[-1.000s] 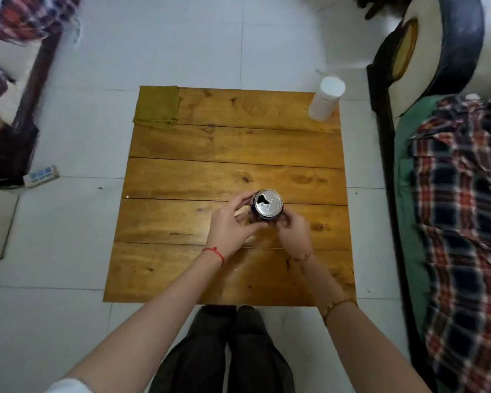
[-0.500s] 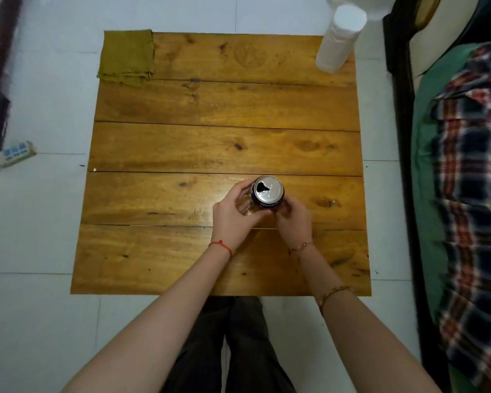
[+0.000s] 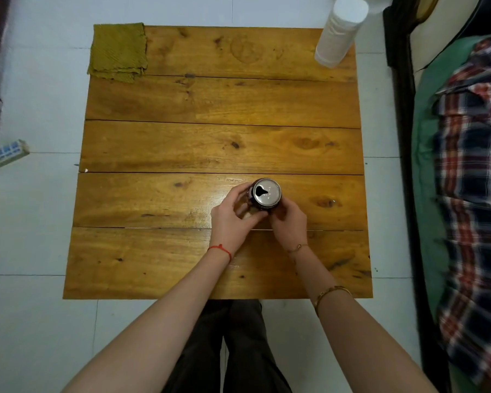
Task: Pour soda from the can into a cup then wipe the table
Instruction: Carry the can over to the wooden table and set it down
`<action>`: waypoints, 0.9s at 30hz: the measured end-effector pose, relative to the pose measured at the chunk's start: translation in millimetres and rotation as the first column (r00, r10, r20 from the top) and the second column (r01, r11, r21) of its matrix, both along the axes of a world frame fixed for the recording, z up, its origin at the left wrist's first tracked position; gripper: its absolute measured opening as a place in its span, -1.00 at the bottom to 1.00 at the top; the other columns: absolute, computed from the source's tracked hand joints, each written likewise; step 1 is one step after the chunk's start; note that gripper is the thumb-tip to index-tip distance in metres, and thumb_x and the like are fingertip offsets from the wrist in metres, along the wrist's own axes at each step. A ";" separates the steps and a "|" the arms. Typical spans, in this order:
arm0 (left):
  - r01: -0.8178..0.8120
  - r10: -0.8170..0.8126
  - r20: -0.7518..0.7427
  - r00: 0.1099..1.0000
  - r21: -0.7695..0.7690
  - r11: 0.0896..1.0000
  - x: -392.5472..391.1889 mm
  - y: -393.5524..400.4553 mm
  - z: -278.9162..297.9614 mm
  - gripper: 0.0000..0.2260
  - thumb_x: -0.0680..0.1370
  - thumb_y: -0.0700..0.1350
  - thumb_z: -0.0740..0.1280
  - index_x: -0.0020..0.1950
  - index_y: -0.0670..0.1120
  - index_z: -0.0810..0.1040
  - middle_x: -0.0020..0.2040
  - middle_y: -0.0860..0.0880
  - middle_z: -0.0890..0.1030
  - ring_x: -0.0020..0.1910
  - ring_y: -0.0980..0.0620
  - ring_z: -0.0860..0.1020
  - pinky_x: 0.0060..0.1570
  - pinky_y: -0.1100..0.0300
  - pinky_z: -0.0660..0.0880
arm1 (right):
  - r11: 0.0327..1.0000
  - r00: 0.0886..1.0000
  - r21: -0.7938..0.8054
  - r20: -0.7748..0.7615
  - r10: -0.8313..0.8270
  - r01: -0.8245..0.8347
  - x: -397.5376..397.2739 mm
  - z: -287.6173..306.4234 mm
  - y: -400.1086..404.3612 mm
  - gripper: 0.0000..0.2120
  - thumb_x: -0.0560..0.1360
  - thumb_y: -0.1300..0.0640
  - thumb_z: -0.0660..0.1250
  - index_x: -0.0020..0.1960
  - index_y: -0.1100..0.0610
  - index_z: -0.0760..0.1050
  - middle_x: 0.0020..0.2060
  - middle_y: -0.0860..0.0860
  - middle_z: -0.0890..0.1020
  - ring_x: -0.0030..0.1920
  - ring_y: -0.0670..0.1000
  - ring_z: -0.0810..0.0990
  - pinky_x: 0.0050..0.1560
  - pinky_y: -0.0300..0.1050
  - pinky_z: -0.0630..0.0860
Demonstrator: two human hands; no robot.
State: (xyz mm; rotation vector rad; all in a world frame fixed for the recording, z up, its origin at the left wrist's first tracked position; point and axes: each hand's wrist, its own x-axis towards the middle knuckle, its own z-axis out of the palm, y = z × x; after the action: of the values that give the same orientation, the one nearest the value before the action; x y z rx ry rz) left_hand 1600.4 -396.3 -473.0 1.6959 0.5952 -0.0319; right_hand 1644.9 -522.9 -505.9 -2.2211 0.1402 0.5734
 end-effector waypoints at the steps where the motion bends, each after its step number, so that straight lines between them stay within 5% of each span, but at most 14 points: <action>1: 0.006 -0.006 0.005 1.000 0.014 1.000 -0.5 1.2 -0.8 -0.45 0.35 -0.24 0.58 0.28 0.05 0.53 0.17 0.09 0.63 0.20 0.21 0.57 0.18 0.22 0.56 | 1.000 1.000 -0.002 0.004 0.004 -0.004 0.4 -0.5 0.1 -0.62 0.44 0.34 0.30 0.21 0.09 0.56 0.00 0.05 0.64 -0.04 -0.01 0.57 0.00 -0.22 0.43; 7: 0.132 -0.128 -0.035 0.991 0.149 0.980 -6.1 10.9 -2.4 -0.40 0.38 -0.16 0.56 0.38 0.02 0.47 0.25 0.13 0.59 0.26 0.23 0.51 0.28 0.23 0.48 | 0.998 0.997 -0.018 -0.041 0.064 -0.065 -1.0 9.6 -2.6 -0.65 0.51 0.25 0.29 0.28 0.12 0.51 0.09 0.08 0.62 0.10 0.05 0.58 0.12 -0.13 0.48; 14: 0.337 -0.284 -0.186 0.941 0.411 0.847 -18.0 38.6 19.5 -0.36 0.47 -0.08 0.48 0.51 -0.02 0.32 0.45 -0.02 0.43 0.44 -0.01 0.35 0.45 0.05 0.29 | 0.920 0.946 -0.221 -0.110 0.305 -0.322 -7.5 46.5 -22.6 -0.42 0.56 0.05 0.31 0.51 0.15 0.22 0.41 0.08 0.40 0.42 0.09 0.34 0.43 0.00 0.31; 21: 0.447 -0.387 -0.235 0.892 0.590 0.672 -40.4 73.4 80.2 -0.48 0.54 -0.06 0.38 0.47 -0.11 0.37 0.44 -0.14 0.44 0.46 -0.15 0.31 0.49 -0.06 0.21 | 0.855 0.915 -0.329 -0.085 0.395 -0.400 -9.1 117.0 -29.2 -0.36 0.56 0.00 0.30 0.53 0.16 0.13 0.45 0.12 0.34 0.48 0.12 0.22 0.49 0.03 0.20; 27: 0.497 -0.408 -0.293 0.865 0.620 0.607 -66.0 87.8 142.4 -0.49 0.55 -0.10 0.35 0.49 -0.11 0.35 0.45 -0.13 0.42 0.46 -0.12 0.30 0.47 0.03 0.21 | 0.781 0.869 -0.418 -0.045 0.492 -0.464 -26.8 180.4 -21.8 -0.37 0.58 -0.10 0.23 0.53 0.14 0.12 0.50 0.09 0.27 0.53 0.14 0.12 0.50 0.06 0.13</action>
State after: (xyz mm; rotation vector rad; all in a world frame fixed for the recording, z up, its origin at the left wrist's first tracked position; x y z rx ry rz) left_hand 1534.4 -308.4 -330.6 2.5656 0.2371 -0.3254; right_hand 1618.0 -544.7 -325.5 -2.7131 -0.3930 0.8004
